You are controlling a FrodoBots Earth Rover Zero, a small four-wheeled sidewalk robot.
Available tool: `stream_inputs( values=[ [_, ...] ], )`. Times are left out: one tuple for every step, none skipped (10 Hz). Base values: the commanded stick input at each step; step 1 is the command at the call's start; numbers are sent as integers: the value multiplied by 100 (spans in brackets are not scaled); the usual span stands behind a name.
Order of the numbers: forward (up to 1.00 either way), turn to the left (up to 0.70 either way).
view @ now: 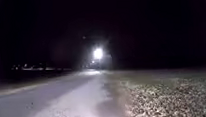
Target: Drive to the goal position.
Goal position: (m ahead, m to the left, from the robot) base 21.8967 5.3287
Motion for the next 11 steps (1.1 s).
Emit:
stream_inputs(
  values=[
    [39, 0],
    [69, 0],
    [70, 0],
    [70, 0],
    [70, 0],
    [70, 0],
    [70, 0],
    [70, 4],
    [70, 27],
    [70, 35],
    [70, 35]
  ],
)
